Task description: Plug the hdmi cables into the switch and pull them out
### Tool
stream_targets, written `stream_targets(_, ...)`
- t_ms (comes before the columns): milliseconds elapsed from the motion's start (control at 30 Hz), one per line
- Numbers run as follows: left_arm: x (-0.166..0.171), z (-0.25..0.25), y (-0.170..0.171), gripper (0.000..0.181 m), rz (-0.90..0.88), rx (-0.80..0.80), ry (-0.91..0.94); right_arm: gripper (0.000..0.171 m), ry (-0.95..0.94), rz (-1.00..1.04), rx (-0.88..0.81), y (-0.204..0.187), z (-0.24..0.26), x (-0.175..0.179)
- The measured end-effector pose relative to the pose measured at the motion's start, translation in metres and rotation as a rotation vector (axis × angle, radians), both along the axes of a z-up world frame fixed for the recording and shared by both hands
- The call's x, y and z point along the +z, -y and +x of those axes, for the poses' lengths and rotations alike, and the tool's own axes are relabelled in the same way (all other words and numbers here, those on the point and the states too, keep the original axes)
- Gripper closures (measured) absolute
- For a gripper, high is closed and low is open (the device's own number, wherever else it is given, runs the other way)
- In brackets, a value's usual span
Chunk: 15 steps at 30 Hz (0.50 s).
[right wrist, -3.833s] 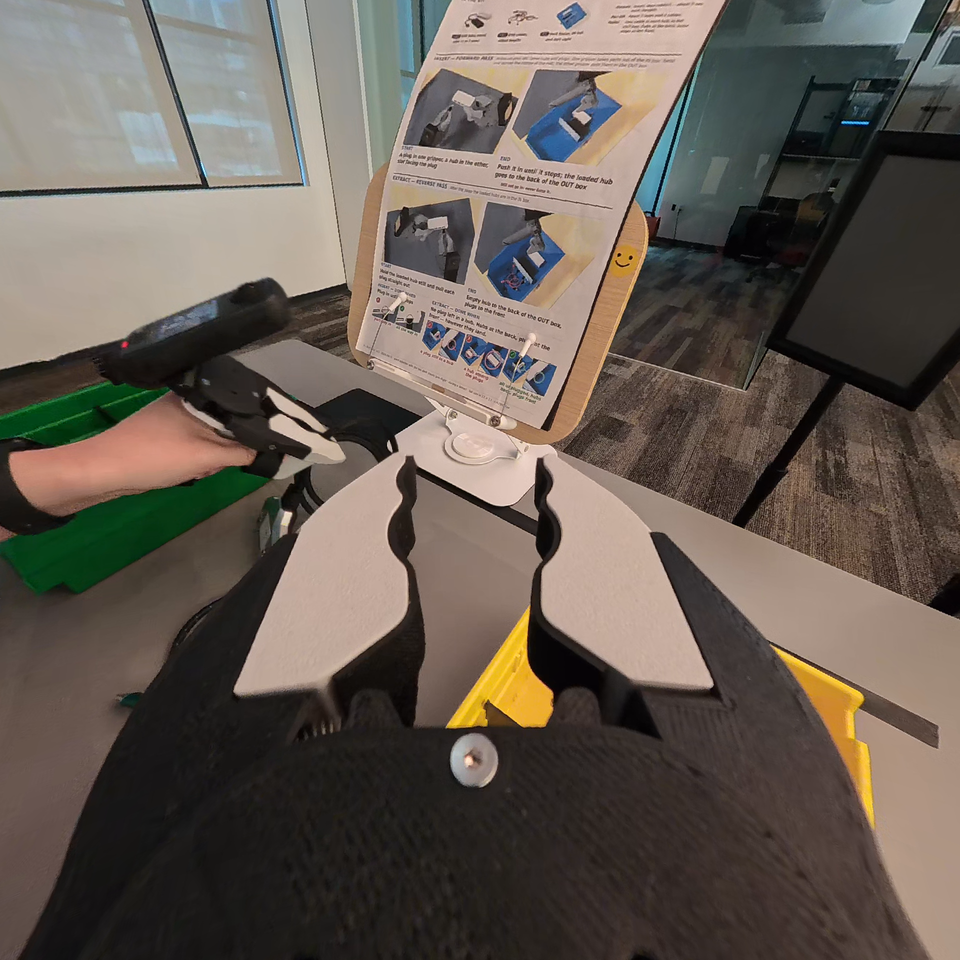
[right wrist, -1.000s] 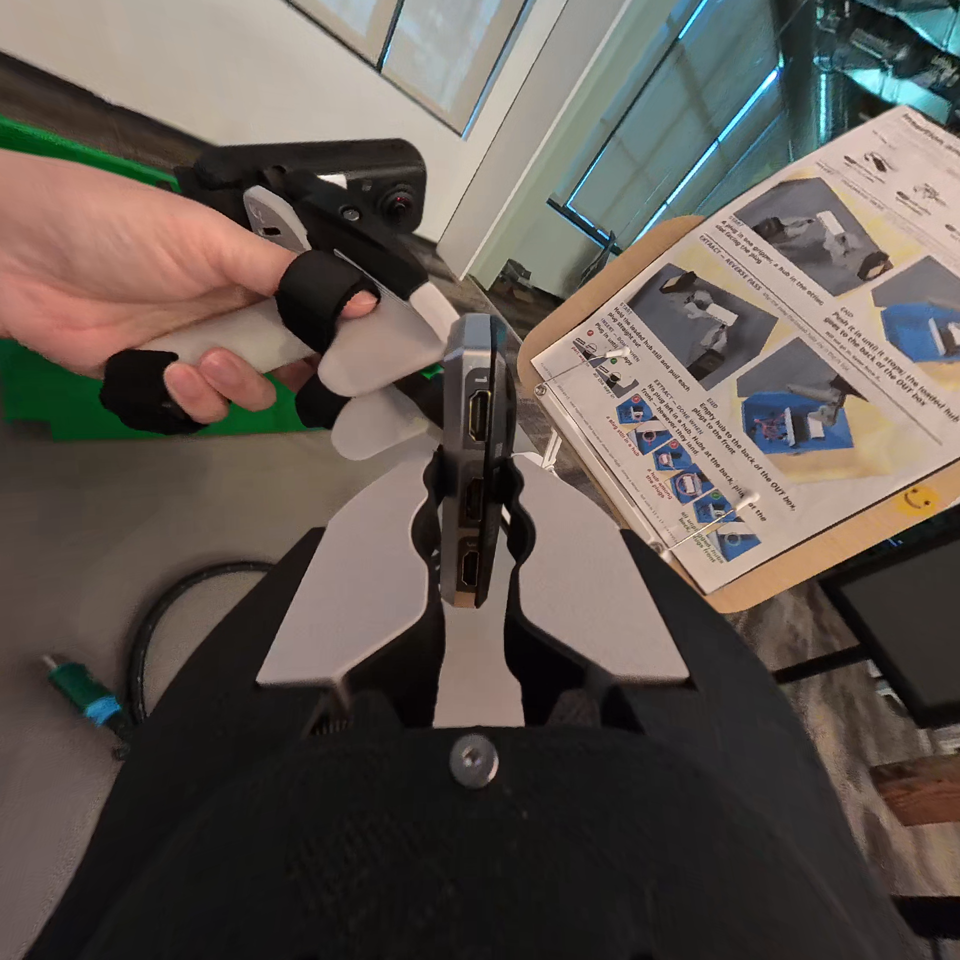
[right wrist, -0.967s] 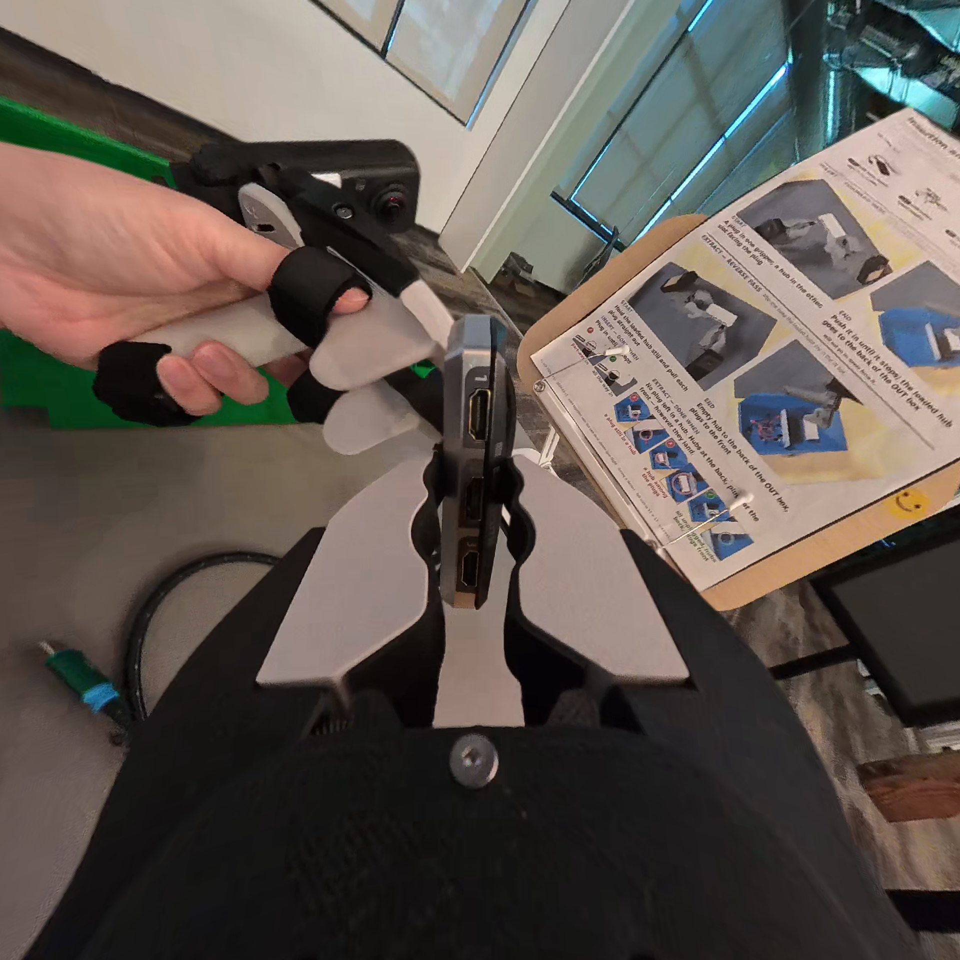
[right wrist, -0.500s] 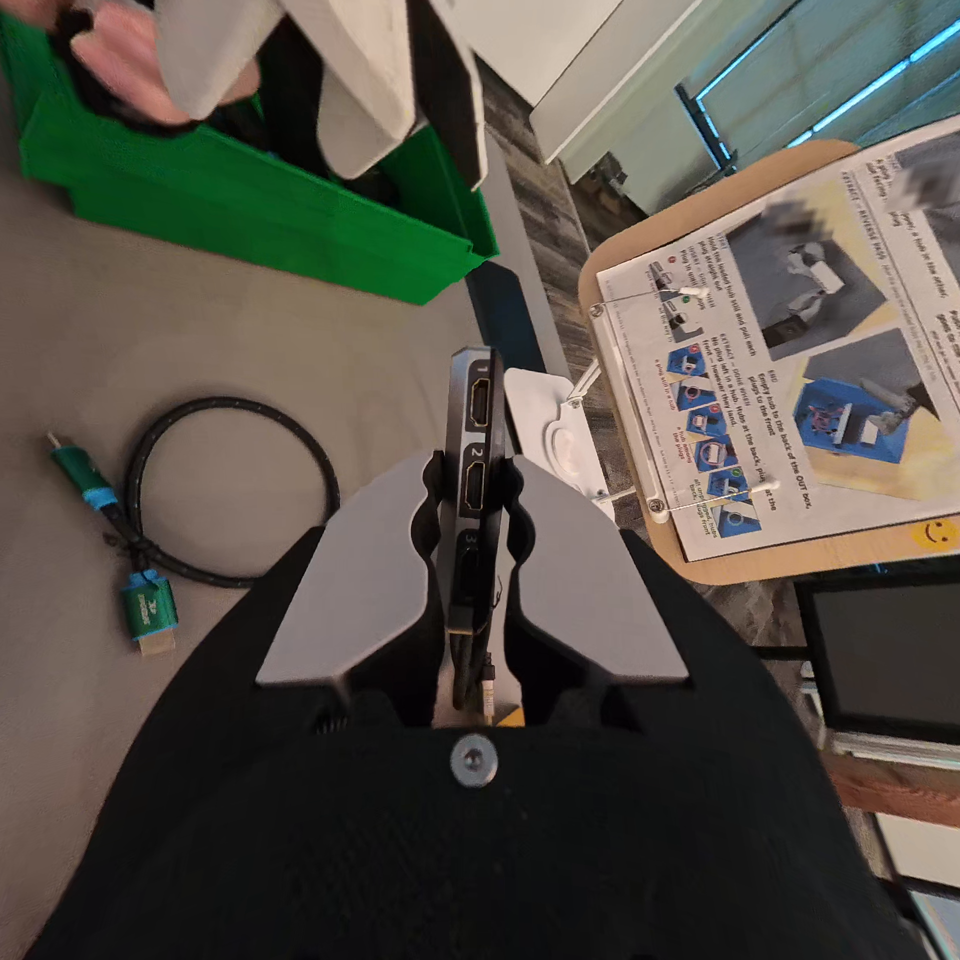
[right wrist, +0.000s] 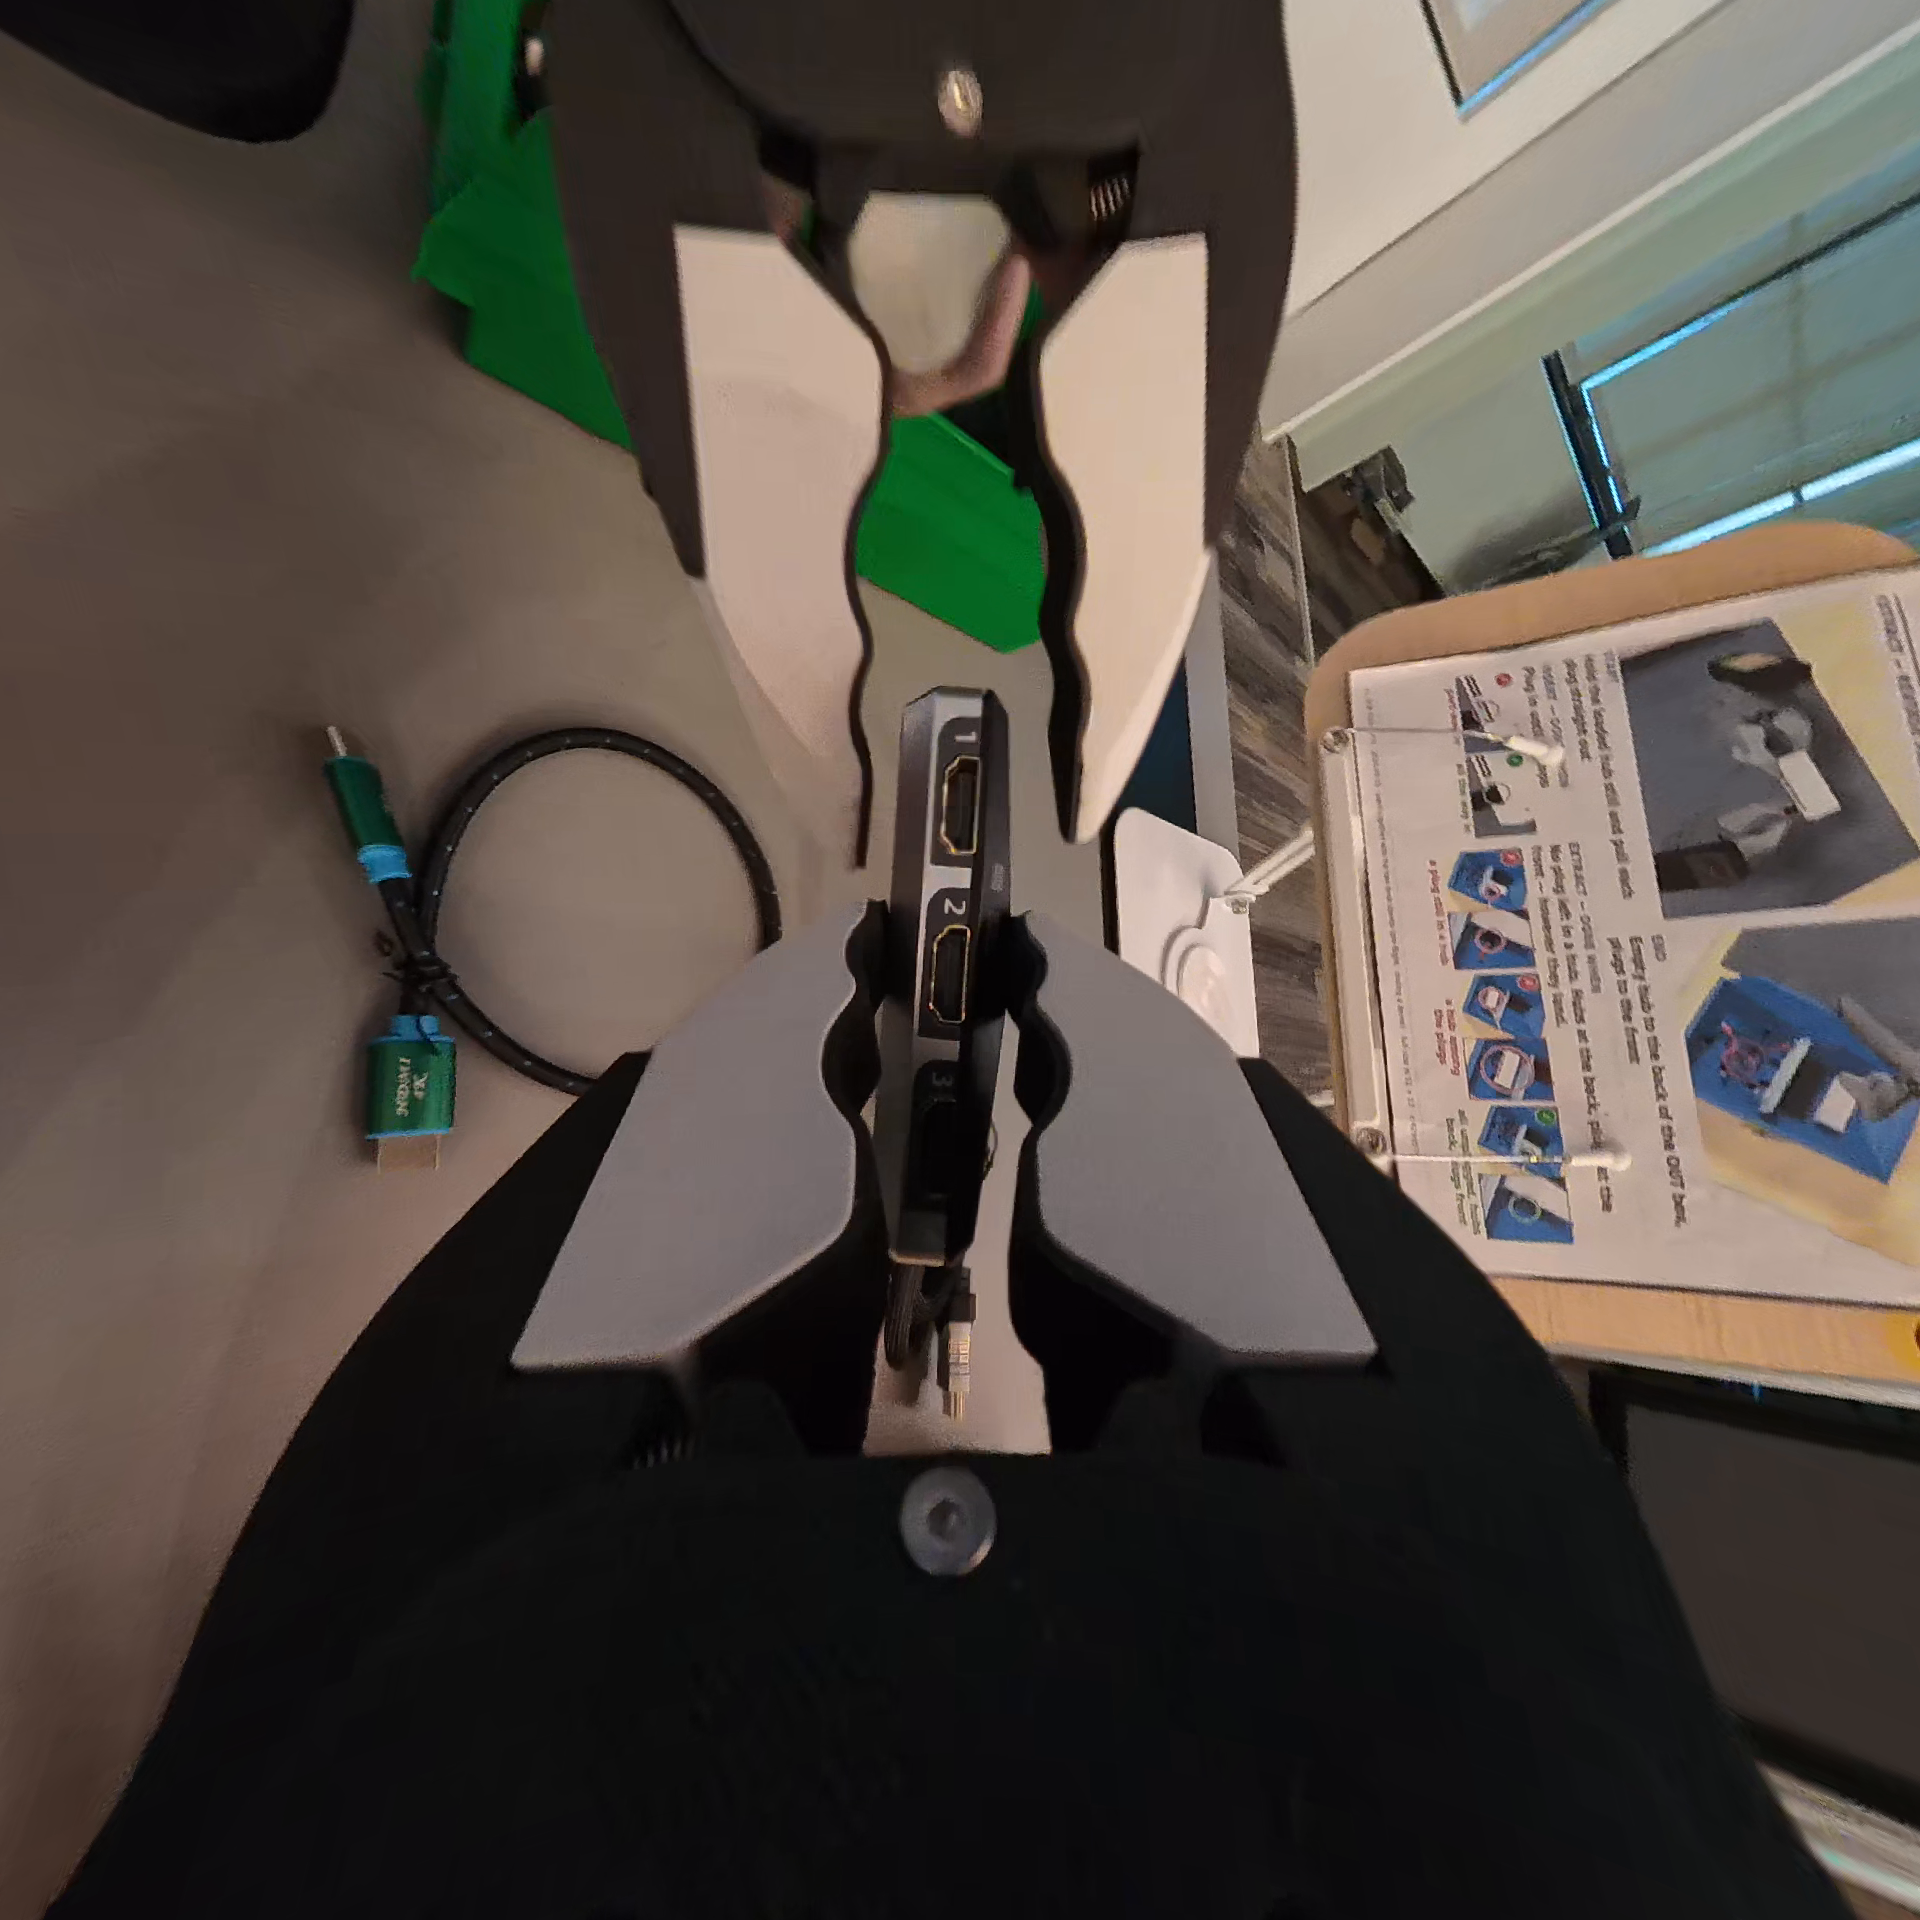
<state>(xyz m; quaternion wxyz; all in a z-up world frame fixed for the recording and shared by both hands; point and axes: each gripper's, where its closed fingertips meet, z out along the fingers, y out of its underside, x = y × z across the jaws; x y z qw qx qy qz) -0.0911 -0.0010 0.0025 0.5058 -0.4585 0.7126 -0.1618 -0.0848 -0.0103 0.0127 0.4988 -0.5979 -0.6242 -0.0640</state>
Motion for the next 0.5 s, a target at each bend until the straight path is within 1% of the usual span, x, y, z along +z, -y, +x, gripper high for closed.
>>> stream_targets(67, -0.007, 0.004, 0.001, 0.148, 0.043, -0.024, 0.015, 0.149, 0.025, 0.001, 0.031, 0.004, -0.004, -0.004)
stream_targets(100, -0.010, 0.005, 0.004, 0.158, 0.062, -0.048, 0.022, 0.148, 0.035, 0.009, 0.027, 0.003, -0.003, -0.005)
stream_targets(200, -0.013, 0.006, 0.002, 0.160, 0.092, -0.051, 0.013, 0.148, 0.038, 0.031, 0.049, 0.001, -0.002, -0.008)
stream_targets(267, -0.015, 0.003, 0.002, 0.160, 0.056, -0.049, -0.004, 0.147, 0.013, 0.037, 0.045, 0.000, -0.003, -0.008)
stream_targets(333, -0.014, -0.001, 0.001, 0.160, 0.037, -0.045, -0.008, 0.144, 0.029, 0.057, 0.017, -0.004, 0.000, -0.009)
stream_targets(400, -0.011, -0.005, -0.002, 0.160, 0.051, -0.032, -0.013, 0.138, 0.074, 0.080, -0.046, -0.011, 0.011, -0.011)
stream_targets(500, -0.008, -0.007, 0.000, 0.160, 0.086, -0.034, -0.022, 0.135, 0.074, 0.051, -0.056, -0.015, 0.013, -0.019)
